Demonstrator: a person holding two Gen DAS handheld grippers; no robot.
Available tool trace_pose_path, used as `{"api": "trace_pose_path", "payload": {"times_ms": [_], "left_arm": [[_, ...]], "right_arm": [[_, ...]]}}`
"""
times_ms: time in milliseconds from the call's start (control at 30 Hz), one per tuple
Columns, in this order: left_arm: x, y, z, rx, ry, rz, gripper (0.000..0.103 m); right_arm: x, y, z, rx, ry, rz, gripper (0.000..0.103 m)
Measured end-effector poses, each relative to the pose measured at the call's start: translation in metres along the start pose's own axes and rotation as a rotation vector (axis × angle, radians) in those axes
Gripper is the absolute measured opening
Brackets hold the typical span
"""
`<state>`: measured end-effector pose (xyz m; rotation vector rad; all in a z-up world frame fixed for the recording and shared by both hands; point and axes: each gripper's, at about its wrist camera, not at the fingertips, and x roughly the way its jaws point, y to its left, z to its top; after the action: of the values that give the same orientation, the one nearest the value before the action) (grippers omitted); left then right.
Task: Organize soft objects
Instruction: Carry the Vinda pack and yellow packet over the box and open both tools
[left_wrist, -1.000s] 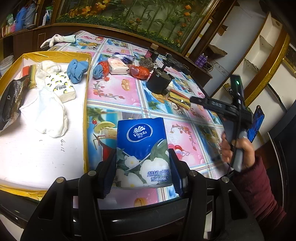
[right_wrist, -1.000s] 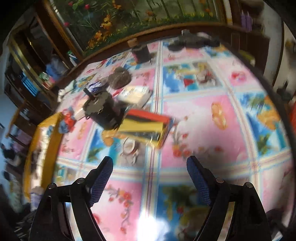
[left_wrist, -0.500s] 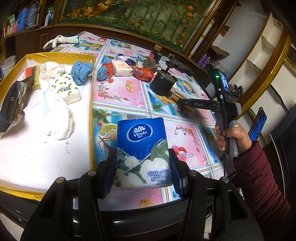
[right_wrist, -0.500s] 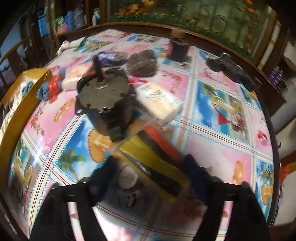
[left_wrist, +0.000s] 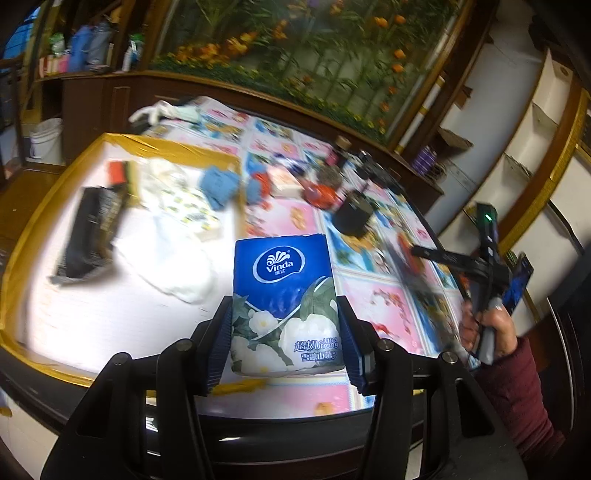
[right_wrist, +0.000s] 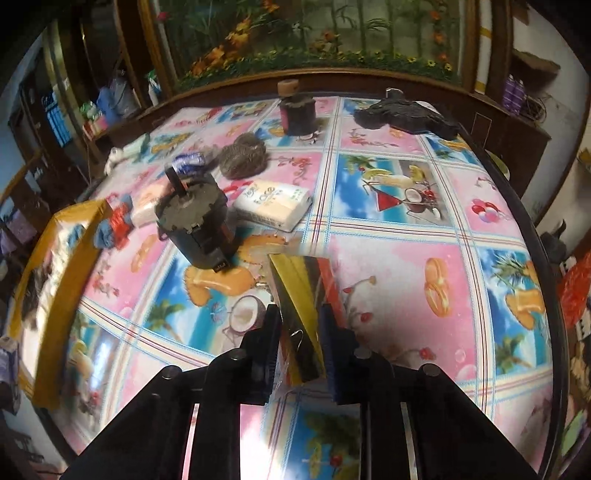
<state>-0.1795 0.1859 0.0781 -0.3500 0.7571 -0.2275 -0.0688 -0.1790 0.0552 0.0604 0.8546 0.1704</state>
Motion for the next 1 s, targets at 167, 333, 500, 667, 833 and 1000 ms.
{"api": "trace_pose_path", "payload": {"times_ms": [167,333,500,667,833,1000], "left_arm": [[-0.024,0.039,0.012,-0.051,-0.073,0.094,0.051],[-0.022,0.078,0.015,-0.075,-0.058,0.205,0.051],[-0.005,0.105,0.016,-0.099,-0.013,0.272,0.051],[0.015,0.116,0.017,-0.096,0.054,0.294,0.052],[0.02,0.127,0.016,-0.124,0.091,0.283,0.052],[-0.009,0.129,0.017,-0.165,-0.012,0.248,0.053]], "right_arm": [[-0.037,0.007,-0.006,0.007,-0.053,0.05,0.019],[-0.065,0.028,-0.008,-0.009,-0.081,0.138,0.019],[-0.079,0.073,-0.007,-0.058,-0.073,0.271,0.019],[-0.073,0.133,-0.006,-0.129,-0.022,0.384,0.019],[-0.059,0.193,-0.012,-0.217,0.047,0.461,0.019],[-0.039,0.233,-0.024,-0.278,0.115,0.478,0.019]]}}
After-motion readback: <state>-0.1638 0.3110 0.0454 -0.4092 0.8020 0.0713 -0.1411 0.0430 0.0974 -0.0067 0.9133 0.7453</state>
